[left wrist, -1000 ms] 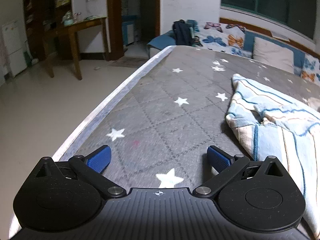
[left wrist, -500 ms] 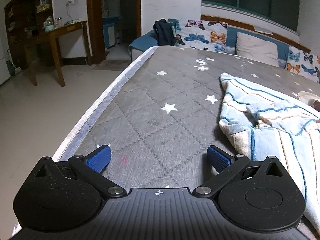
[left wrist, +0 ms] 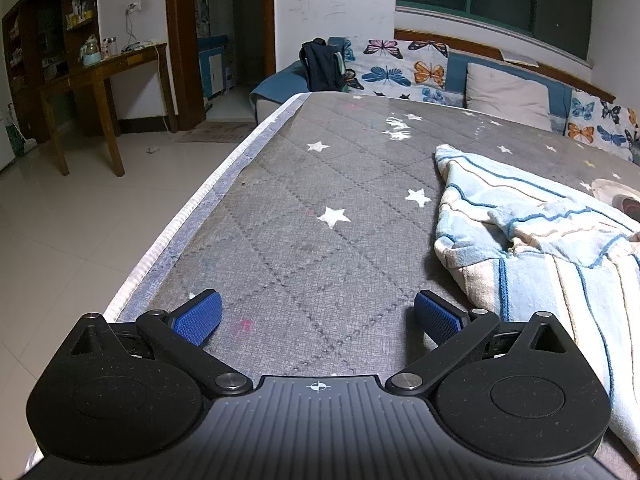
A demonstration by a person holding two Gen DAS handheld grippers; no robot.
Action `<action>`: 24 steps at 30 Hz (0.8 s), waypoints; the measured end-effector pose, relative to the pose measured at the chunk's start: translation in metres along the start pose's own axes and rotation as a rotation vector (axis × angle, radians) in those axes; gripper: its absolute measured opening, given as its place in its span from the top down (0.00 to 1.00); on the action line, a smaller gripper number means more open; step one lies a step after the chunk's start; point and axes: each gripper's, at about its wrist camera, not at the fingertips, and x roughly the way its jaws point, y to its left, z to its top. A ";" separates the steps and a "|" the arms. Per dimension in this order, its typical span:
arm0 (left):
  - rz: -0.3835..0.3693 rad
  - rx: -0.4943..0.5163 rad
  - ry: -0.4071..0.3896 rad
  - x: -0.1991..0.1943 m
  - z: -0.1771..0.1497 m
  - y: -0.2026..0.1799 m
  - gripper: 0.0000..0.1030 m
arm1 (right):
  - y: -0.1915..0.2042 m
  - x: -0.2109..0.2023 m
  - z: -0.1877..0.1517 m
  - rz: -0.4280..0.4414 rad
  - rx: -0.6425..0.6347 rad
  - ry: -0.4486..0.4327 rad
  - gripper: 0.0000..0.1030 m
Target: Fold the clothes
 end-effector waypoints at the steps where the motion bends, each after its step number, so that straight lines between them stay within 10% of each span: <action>1: 0.000 0.000 0.000 0.000 0.000 0.000 0.00 | 0.000 0.000 0.000 0.000 0.000 0.000 0.00; 24: -0.007 -0.011 -0.001 0.009 0.007 -0.002 0.00 | 0.001 0.002 0.000 0.001 0.001 -0.002 0.00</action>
